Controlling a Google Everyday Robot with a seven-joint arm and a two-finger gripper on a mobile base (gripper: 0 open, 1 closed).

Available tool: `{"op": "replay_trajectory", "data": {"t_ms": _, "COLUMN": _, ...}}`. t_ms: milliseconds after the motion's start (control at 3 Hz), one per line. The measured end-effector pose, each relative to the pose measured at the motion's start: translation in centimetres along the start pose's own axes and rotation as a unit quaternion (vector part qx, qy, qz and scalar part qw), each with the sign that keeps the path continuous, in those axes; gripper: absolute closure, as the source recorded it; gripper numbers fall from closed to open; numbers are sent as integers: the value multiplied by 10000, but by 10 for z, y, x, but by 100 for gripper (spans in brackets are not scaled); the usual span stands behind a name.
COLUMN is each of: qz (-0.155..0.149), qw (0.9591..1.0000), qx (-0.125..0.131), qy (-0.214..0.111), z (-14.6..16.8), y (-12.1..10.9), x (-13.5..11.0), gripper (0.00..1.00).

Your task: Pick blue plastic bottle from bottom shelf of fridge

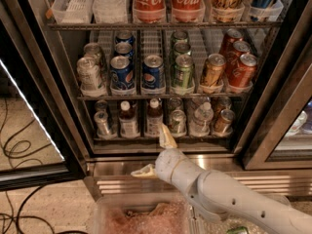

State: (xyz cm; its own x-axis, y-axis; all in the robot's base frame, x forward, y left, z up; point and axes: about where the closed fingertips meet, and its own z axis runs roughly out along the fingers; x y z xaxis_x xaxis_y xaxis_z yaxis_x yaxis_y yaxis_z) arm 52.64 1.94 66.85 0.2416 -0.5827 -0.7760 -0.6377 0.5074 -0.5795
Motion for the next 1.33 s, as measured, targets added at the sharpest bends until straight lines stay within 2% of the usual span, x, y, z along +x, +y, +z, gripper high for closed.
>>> {"op": "replay_trajectory", "data": {"t_ms": 333, "qz": 7, "qw": 10000, "qx": 5, "qy": 50, "z": 6, "y": -16, "x": 7, "gripper": 0}}
{"op": "replay_trajectory", "data": {"t_ms": 667, "qz": 23, "qw": 9999, "qx": 45, "qy": 120, "z": 31, "y": -51, "x": 21, "gripper": 0}}
{"op": "replay_trajectory", "data": {"t_ms": 1000, "qz": 38, "qw": 9999, "qx": 38, "qy": 106, "z": 32, "y": -51, "x": 21, "gripper": 0}}
{"op": "replay_trajectory", "data": {"t_ms": 1333, "qz": -57, "qw": 9996, "qx": -39, "qy": 271, "z": 79, "y": -88, "x": 44, "gripper": 0}}
